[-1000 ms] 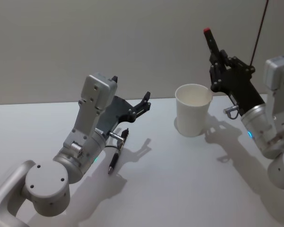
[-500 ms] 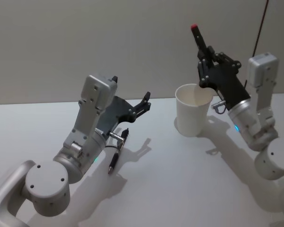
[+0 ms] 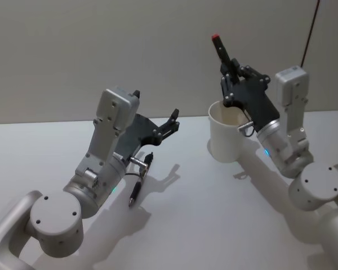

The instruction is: Place the pen into the pen holder.

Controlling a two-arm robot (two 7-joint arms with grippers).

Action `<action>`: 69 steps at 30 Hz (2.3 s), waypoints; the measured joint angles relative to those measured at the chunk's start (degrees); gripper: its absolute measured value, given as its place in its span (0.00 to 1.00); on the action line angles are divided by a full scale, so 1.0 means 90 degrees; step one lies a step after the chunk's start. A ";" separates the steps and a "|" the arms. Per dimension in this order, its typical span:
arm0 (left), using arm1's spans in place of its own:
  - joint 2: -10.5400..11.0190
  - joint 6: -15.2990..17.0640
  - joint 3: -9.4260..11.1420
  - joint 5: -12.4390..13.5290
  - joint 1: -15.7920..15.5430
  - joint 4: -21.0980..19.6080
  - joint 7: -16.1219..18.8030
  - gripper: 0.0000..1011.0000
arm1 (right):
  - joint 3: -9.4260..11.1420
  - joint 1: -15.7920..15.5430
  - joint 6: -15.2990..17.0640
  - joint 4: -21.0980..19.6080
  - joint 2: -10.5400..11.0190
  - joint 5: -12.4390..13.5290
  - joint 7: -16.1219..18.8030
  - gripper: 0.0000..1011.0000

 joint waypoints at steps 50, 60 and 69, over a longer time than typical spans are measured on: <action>0.0000 0.0000 0.0000 0.0000 0.0000 0.0000 0.0000 0.99 | -0.0079 0.0281 -0.0352 0.0843 -0.0148 -0.0290 -0.0044 0.99; 0.0001 0.0000 0.0000 0.0000 0.0000 0.0000 0.0000 0.99 | -0.0008 -0.0144 0.0199 0.0026 0.0016 0.0126 0.0121 0.99; 0.0001 0.0000 0.0000 0.0000 0.0000 0.0000 0.0000 0.99 | 0.0050 -0.0614 0.0655 -0.0761 0.0207 0.0421 0.0163 0.99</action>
